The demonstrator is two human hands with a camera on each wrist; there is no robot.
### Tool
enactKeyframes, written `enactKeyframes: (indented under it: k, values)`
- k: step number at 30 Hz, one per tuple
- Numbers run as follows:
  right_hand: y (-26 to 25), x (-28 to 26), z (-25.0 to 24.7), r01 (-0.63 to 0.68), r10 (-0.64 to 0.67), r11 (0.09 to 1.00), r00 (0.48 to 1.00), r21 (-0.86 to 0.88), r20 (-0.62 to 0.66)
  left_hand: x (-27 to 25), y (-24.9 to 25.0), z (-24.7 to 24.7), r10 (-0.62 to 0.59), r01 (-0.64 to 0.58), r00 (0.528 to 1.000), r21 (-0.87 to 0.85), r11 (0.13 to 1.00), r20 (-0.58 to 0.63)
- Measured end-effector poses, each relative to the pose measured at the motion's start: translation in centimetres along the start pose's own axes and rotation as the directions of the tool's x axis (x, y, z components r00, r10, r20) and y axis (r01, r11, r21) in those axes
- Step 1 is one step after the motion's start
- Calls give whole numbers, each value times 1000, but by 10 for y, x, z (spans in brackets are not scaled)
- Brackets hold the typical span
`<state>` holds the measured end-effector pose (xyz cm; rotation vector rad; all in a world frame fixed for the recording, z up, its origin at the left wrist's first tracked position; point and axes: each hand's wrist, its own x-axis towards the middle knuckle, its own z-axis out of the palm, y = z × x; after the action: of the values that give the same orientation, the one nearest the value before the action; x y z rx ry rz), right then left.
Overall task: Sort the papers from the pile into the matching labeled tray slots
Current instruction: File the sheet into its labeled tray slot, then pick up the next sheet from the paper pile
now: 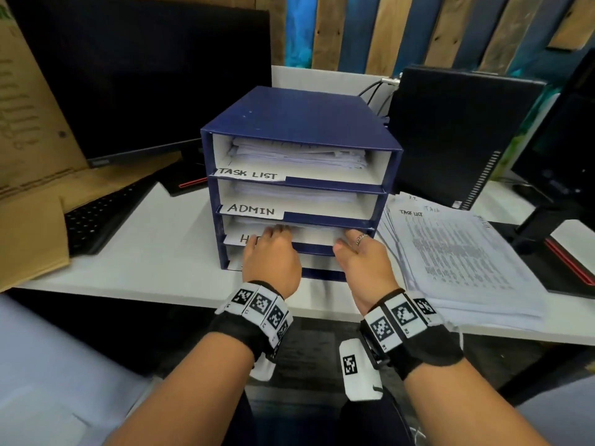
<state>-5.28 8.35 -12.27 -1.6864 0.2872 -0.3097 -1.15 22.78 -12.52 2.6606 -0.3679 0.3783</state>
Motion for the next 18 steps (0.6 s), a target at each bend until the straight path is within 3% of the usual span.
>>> enactKeyframes:
  k: [3,6,9,12,15,18]
  values:
    - [-6,-5,-18,-30,30,1000,1000,-4,3,-3,5,-1,-66,47,991,-160,986,-115]
    - [-14,-5,-47,-67,66,998,994,-6,-89,-16,29,2,-88,22,978,-326,945,-190]
    - [-9,11,-87,-142,56,942,960,-304,-276,-22,67,18,3,-54,993,-428,902,-119]
    - [6,33,-126,-230,32,789,942,-570,-335,-22,102,39,112,-96,994,-509,855,1]
    - [21,44,-160,-274,137,577,961,-769,-239,-15,134,62,200,-78,967,-560,825,160]
    - [34,39,-180,-233,194,381,966,-895,-168,1,157,80,223,-3,905,-518,855,362]
